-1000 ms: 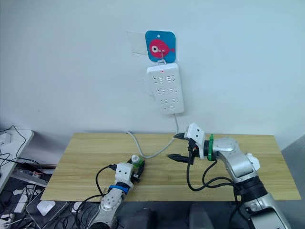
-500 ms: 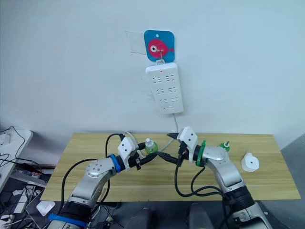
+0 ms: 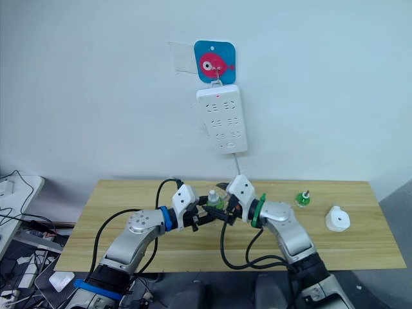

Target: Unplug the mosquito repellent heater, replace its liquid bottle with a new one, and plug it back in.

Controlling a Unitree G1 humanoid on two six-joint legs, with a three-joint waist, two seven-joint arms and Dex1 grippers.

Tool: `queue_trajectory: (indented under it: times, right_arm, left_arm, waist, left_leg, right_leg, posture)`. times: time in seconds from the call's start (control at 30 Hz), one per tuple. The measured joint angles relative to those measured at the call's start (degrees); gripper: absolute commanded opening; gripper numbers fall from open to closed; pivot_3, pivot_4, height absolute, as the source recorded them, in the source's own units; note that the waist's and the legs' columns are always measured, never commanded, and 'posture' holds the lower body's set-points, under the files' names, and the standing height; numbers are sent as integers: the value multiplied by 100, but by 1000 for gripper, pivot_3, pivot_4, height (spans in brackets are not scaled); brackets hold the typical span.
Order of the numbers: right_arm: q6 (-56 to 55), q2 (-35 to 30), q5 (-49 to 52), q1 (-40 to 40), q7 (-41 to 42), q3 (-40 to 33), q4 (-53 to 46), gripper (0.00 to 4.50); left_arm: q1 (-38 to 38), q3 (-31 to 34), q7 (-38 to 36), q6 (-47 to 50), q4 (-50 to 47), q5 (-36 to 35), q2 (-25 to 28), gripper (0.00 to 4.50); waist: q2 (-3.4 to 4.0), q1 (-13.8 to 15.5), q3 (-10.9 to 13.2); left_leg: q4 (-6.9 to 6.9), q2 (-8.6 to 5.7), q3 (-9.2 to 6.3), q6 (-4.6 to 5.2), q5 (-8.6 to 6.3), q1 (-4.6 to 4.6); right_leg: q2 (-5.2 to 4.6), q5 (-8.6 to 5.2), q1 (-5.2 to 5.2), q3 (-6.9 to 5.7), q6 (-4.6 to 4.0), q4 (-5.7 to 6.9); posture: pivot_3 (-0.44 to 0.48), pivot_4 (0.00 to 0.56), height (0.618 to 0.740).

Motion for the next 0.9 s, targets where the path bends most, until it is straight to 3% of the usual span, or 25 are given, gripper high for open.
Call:
queue_trajectory:
  times: [0.17,0.47,0.7,0.8,0.87,0.9]
  right_arm:
    - [-98,-82,6,0,54,10,25,1050]
    - [-210,-386,165,-234,743,3,211,1061]
    - [-496,-1196,643,-1084,3442,408,872,1061]
    - [-1022,-995,635,-1724,4303,594,1819,1061]
    - [-1369,-784,621,-2137,4456,650,2466,1061]
    - [-1474,-731,618,-2245,4475,656,2644,1411]
  left_arm:
    - [4,12,22,-8,0,3,-15,2217]
    - [144,-34,-35,-191,-49,9,-85,2217]
    - [240,-565,-1172,-1033,-147,48,391,2217]
    - [78,-629,-1551,-1363,37,43,538,2217]
    - [-106,-559,-1643,-1505,218,33,639,2217]
    - [-163,-531,-1662,-1533,265,32,664,2217]
  waist:
    - [0,4,-1]
    - [0,8,-2]
    - [3,17,-4]
    - [2,4,-4]
    - [2,13,-5]
    - [3,19,-5]
  left_leg:
    - [0,-2,1,0,0,0]
    - [2,-2,1,0,0,0]
    - [1,-9,11,0,1,9]
    - [1,-8,10,0,1,12]
    - [1,-6,7,0,1,12]
    - [1,-5,5,-1,1,10]
  right_leg:
    - [0,0,0,0,0,0]
    - [0,0,1,0,0,1]
    - [5,4,5,0,-6,0]
    - [13,5,5,-2,-8,5]
    - [12,5,2,-3,-9,3]
    - [11,5,1,-3,-9,3]
  posture:
    - [-57,116,740]
    - [-48,123,740]
    - [-10,114,740]
    - [3,111,740]
    - [3,111,740]
    - [5,108,740]
